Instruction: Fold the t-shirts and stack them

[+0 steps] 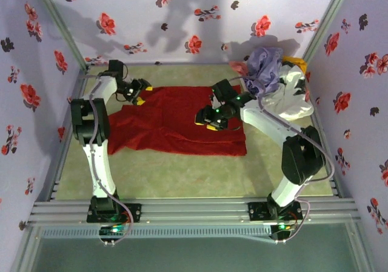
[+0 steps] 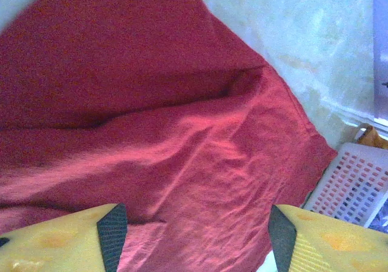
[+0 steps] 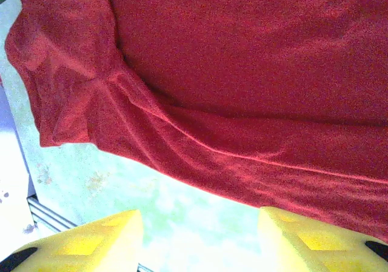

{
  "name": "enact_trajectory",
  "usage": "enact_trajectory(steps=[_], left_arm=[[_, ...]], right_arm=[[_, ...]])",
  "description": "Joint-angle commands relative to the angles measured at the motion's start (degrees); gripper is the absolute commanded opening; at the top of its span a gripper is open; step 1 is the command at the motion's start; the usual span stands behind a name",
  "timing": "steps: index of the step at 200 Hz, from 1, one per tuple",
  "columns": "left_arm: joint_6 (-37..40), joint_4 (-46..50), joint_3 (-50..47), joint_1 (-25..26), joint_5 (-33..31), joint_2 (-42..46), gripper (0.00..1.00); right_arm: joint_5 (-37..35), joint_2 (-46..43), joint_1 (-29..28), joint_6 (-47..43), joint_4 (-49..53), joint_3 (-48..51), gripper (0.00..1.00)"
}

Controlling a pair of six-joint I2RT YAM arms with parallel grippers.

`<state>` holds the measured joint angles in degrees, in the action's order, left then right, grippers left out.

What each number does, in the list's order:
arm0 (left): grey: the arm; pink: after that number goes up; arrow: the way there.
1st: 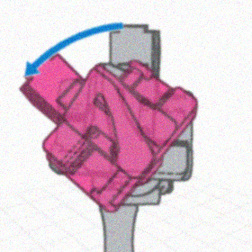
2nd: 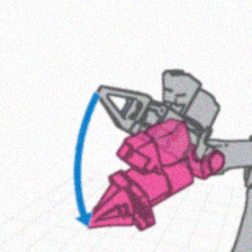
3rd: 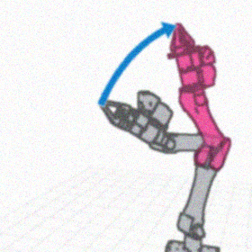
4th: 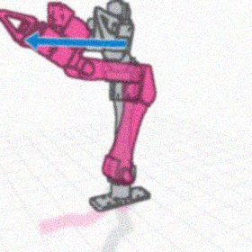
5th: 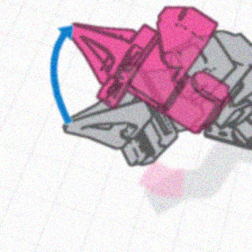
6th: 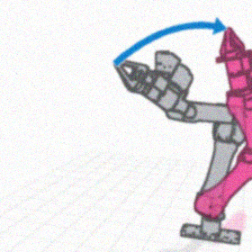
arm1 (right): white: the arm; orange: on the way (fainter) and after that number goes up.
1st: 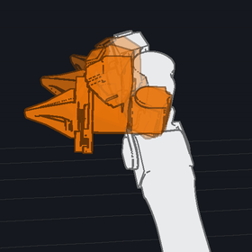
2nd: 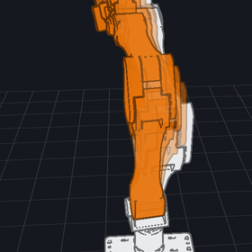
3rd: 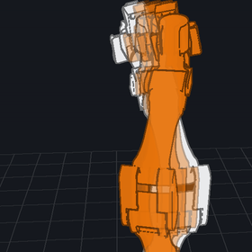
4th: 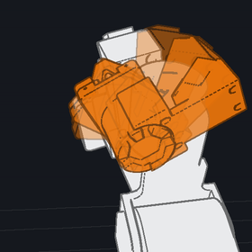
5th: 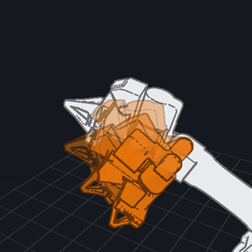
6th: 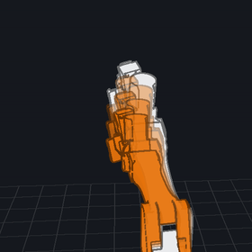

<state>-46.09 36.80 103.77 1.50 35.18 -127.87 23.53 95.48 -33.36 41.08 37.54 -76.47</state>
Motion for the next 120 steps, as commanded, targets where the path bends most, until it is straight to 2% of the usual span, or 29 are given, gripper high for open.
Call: enact_trajectory(steps=[1,28,49,79,103,120], left_arm=[[-0.4,2.09,-0.51,1.26,-1.4,4.46,0.66],[2.84,6.86,-9.42,1.67,-9.87,13.59,0.66],[9.0,13.45,-16.87,-0.11,-14.81,21.34,0.64],[15.38,20.26,-29.21,-5.29,-16.11,28.99,0.6],[15.98,18.24,-36.82,-7.92,-17.25,32.64,0.59],[15.72,16.36,-39.57,-8.94,-17.86,32.7,0.53]], right_arm=[[-1.76,-2.86,0.23,-0.82,1.4,1.94,0.54],[-3.11,-3.98,0.23,-1.28,2.28,3.85,0.54],[-4.45,-5.44,0.23,-1.32,2.94,6.77,0.54],[-4.94,-7.56,0.14,-0.83,2.4,11.49,0.54],[-5.12,-7.48,0.24,-1.2,1.69,14.39,0.54],[-3.98,-7.31,0.33,-1.29,0.31,16.59,0.55]])
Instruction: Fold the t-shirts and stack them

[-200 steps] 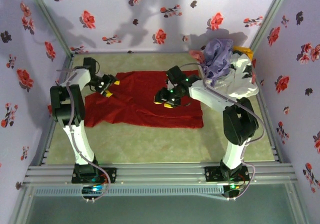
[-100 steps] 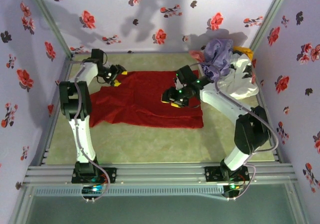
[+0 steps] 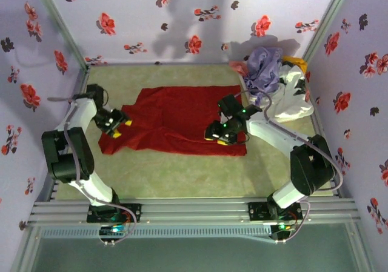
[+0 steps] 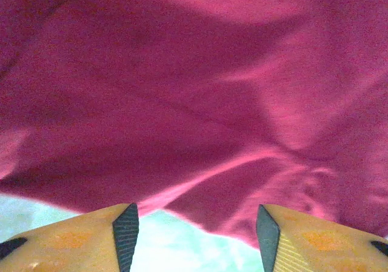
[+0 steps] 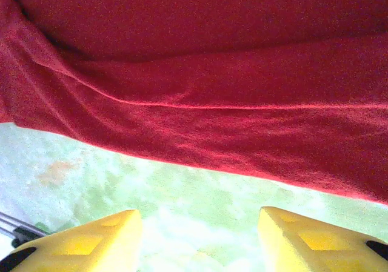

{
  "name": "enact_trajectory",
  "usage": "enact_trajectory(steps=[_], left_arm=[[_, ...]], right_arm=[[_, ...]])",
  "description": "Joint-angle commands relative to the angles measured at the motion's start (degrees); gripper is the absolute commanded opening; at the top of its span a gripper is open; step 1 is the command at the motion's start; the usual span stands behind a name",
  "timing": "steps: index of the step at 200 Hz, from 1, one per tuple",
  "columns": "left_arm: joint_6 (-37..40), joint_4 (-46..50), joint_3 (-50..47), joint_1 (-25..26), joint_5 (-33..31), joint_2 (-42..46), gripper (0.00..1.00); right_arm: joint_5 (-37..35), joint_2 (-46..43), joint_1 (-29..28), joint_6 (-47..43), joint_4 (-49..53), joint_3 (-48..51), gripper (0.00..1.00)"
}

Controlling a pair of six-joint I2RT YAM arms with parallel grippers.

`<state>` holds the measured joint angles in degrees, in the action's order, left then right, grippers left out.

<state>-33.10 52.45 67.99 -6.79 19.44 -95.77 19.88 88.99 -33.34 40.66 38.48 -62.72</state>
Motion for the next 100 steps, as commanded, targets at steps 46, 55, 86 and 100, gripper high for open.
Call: enact_trajectory(steps=[46,55,86,100], left_arm=[[4.46,-2.6,-6.46,-2.78,-5.9,-4.11,0.54],[5.44,-2.87,-6.47,-3.52,-5.56,-5.75,0.54],[9.47,-1.31,-3.89,-5.08,-7.46,-9.32,0.55],[11.62,-0.22,-2.01,-5.24,-9.05,-10.9,0.55]], right_arm=[[-1.86,-0.3,0.36,-0.39,-3.34,7.01,0.58],[-2.32,0.11,0.37,-0.44,-3.74,7.5,0.58],[-3.54,1.77,1.67,-1.86,-3.0,8.58,0.58],[-3.88,1.76,2.7,-2.7,-1.89,8.62,0.59]])
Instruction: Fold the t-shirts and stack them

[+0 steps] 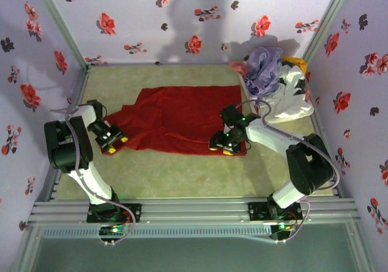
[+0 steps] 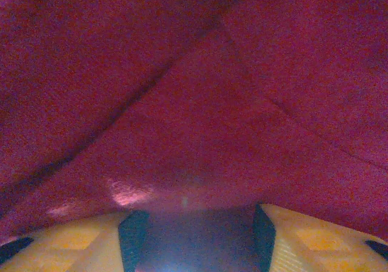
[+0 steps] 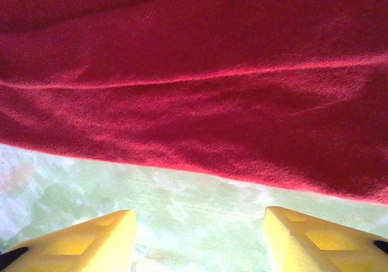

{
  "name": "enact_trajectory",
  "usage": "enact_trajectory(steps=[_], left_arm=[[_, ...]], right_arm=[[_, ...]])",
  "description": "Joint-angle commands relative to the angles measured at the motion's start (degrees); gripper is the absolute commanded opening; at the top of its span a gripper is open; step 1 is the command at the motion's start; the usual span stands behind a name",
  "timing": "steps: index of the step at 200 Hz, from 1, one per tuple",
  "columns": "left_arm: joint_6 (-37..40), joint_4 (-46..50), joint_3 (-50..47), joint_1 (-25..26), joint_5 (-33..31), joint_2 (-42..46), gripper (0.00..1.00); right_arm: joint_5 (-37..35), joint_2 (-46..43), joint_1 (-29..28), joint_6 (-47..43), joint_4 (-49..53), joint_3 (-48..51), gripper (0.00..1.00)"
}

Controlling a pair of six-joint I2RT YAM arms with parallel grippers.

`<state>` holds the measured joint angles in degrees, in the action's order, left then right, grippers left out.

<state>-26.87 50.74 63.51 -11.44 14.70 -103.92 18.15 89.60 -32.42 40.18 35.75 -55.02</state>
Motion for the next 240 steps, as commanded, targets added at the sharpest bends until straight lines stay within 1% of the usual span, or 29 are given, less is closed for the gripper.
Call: enact_trajectory(steps=[1,8,21,42,50,62,81,99,123,148,164,174,189,200,214,221,240], left_arm=[[5.54,1.47,2.57,-0.59,-4.4,-2.85,0.55],[6.51,1.49,3.25,-0.6,-4.74,-3.67,0.55],[8.36,4.35,4.7,-0.77,-5.64,-5.35,0.56],[10.87,4.09,4.82,-0.77,-6.92,-6.59,0.58],[11.47,3.15,4.61,-0.98,-6.76,-7.15,0.58],[12.73,2.7,5.27,-1.63,-4.53,-9.15,0.58],[13.89,2.75,6.71,-2.0,-5.94,-11.07,0.58],[13.6,2.13,6.43,-2.35,-7.01,-11.32,0.58],[12.3,0.15,5.15,-2.44,-7.84,-11.31,0.59],[11.65,0.14,4.07,-2.52,-7.74,-10.79,0.59],[11.06,0.62,3.45,-3.23,-9.14,-10.32,0.6],[10.5,0.29,2.66,-4.98,-7.51,-10.42,0.61],[9.35,0.19,2.24,-6.82,-4.99,-10.63,0.6],[9.48,0.9,2.69,-6.84,-5.35,-10.11,0.61],[9.87,1.47,3.51,-6.93,-6.23,-9.48,0.61],[10.08,3.48,3.79,-6.93,-6.63,-9.14,0.61],[10.35,5.13,4.35,-7.01,-7.31,-9.06,0.61]], right_arm=[[-2.15,1.17,1.85,-2.26,0.92,0.95,0.59],[-2.16,1.03,2.4,-2.57,1.23,0.88,0.59],[-2.31,0.92,2.97,-2.99,1.75,0.8,0.59],[-2.84,1.34,3.39,-3.47,2.01,1.07,0.6],[-2.77,1.75,3.57,-3.45,1.16,1.68,0.6],[-1.57,2.78,3.9,-3.11,-1.56,3.29,0.6],[-1.0,4.99,4.2,-2.35,-3.9,4.91,0.6],[-1.62,6.27,4.21,-2.22,-3.8,5.21,0.59],[-1.27,5.52,4.12,-0.83,-5.05,6.49,0.59],[-4.23,3.55,4.12,-1.48,-1.09,5.78,0.6],[-5.82,1.56,4.65,-0.36,1.78,6.55,0.6],[-3.97,0.66,6.23,1.35,2.19,8.74,0.61],[0.84,-0.46,8.5,4.59,-2.26,13.74,0.6],[1.21,-0.99,8.61,5.4,-3.33,15.46,0.6],[1.29,-1.19,8.61,5.02,-2.25,16.28,0.6],[1.16,-1.52,8.61,4.75,-1.48,16.48,0.6],[1.8,-3.97,8.45,4.89,-0.48,17.94,0.6]])
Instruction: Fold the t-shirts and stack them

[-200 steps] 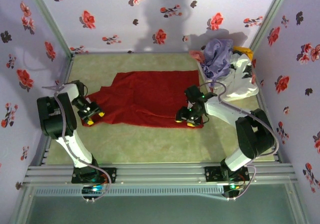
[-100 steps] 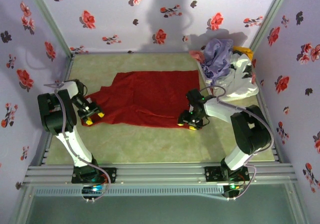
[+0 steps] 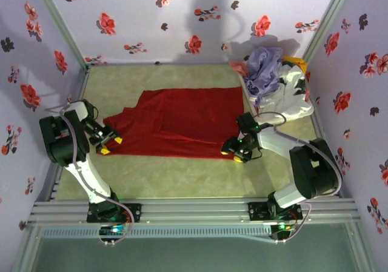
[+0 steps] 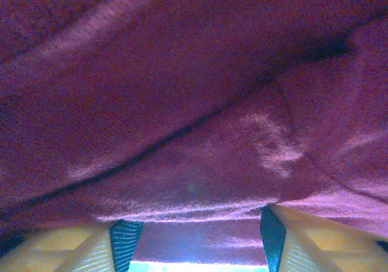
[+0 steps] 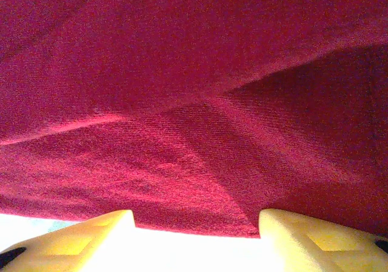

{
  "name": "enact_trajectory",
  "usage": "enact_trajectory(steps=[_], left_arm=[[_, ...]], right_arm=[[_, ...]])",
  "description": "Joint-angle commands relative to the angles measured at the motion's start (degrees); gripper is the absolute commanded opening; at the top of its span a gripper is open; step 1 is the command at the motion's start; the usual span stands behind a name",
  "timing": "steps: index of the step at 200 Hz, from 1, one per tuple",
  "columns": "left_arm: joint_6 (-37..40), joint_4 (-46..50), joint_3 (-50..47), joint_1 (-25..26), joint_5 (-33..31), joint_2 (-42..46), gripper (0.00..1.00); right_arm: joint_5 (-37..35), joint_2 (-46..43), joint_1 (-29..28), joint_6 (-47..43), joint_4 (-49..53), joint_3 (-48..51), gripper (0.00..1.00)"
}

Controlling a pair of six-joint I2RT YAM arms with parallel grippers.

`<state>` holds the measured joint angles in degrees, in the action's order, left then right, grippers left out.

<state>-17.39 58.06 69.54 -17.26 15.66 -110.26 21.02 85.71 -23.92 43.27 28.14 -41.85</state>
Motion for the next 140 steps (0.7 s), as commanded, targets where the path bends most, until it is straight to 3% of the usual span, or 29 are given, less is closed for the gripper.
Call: enact_trajectory(steps=[1,23,43,84,116,140], left_arm=[[0.82,-2.09,-1.69,-1.2,-8.28,-2.7,0.61],[0.13,-2.05,-3.26,-1.2,-7.83,-1.38,0.61],[-1.29,-2.26,-4.32,-1.05,-3.67,0.68,0.61],[-5.03,0.02,-1.0,2.32,-1.56,12.9,0.64],[-11.12,1.03,0.84,10.66,-0.86,22.33,0.65],[-21.55,-9.34,-6.43,22.19,2.62,29.01,0.66]], right_arm=[[-1.02,-0.22,-0.06,1.82,7.16,4.8,0.6],[1.45,-3.49,-0.18,1.95,7.98,4.55,0.6],[1.29,-7.16,-0.34,0.79,10.34,0.87,0.61],[-2.13,-8.66,-0.01,-2.63,15.44,-6.24,0.65],[-3.18,-7.07,1.13,-2.88,13.3,-7.58,0.66],[-4.68,-6.39,1.25,-1.43,10.17,-8.18,0.75]])
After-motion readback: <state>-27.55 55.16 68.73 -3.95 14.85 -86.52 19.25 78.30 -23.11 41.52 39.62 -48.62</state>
